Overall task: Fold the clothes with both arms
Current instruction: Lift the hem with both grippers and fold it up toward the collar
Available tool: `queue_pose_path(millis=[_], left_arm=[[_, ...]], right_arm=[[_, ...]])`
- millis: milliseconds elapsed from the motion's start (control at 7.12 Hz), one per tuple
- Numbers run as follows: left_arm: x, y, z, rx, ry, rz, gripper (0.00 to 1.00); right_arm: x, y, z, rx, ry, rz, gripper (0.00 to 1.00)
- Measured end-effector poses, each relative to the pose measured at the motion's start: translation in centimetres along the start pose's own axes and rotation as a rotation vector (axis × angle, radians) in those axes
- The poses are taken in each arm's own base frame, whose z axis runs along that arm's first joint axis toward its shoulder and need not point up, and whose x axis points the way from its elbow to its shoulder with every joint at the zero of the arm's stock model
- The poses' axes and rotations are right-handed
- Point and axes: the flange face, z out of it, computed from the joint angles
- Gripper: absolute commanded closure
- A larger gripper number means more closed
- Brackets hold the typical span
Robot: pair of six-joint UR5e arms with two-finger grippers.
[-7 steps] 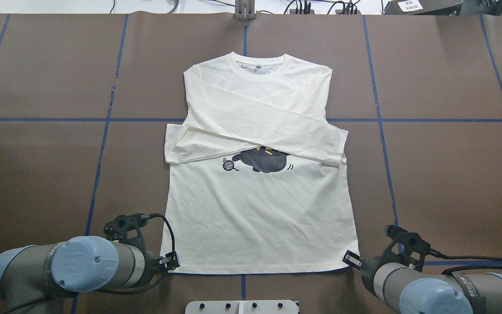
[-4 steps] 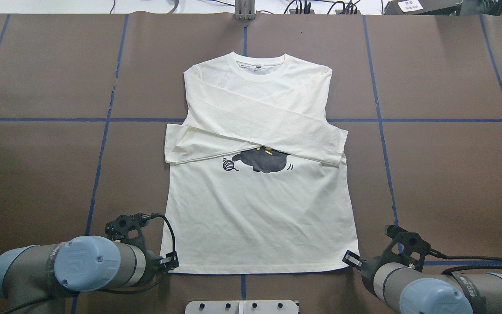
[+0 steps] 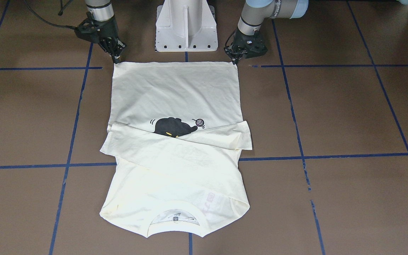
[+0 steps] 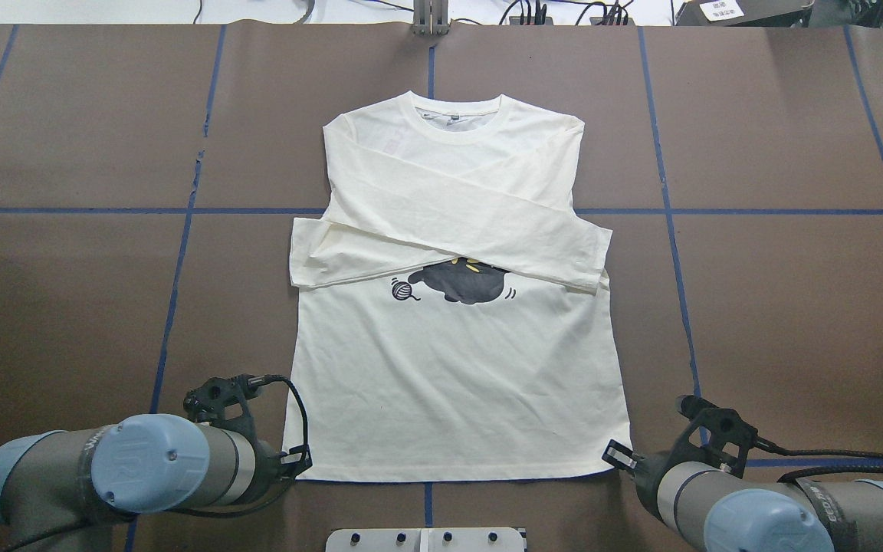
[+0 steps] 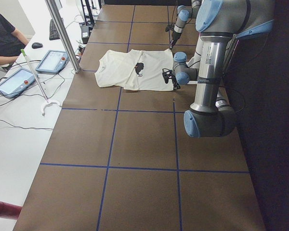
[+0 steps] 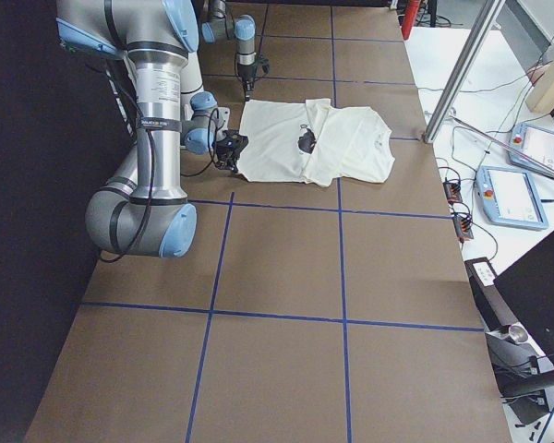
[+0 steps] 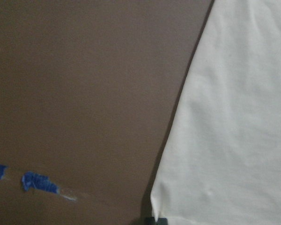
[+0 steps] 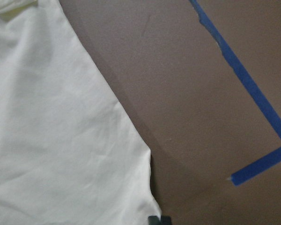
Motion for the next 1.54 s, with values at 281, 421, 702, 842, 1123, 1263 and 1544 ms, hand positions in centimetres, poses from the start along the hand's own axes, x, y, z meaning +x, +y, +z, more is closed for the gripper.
queue_pose_path(millis=[281,421,702,842,1123,1263,1544], left_arm=[[-0.2,0.2,-4.2,-0.006,0.046,-0.014,1.00],[-0.3,0.5,-5.9,-0.022,0.062,-0.055,1.00],[-0.6,0.9,-8.5,-0.059,0.066,-0.128,1.00],[0.6,-1.0,-9.5,-0.030,0.091,-0.123,1.00],[6.2,-9.5,-9.7,0.104,0.144,-0.113,1.00],[7.9,-14.4,-9.7,0.175,0.142,-0.104,1.00],[8.0,-24.0,-9.9,0.299,0.123,-0.082,1.00]], right_arm=[[1.2,0.2,-2.9,-0.035,-0.011,-0.013,1.00],[1.9,0.8,-4.9,-0.068,-0.020,-0.029,1.00],[1.2,-0.2,-7.5,-0.082,-0.060,-0.017,1.00],[-0.2,-1.7,-7.2,-0.052,-0.084,-0.016,1.00],[-6.7,-7.6,-5.6,-0.005,-0.119,-0.035,1.00],[-10.0,-12.5,-4.8,-0.001,-0.099,-0.040,1.00],[-15.9,-23.2,-2.0,0.044,-0.040,-0.072,1.00]])
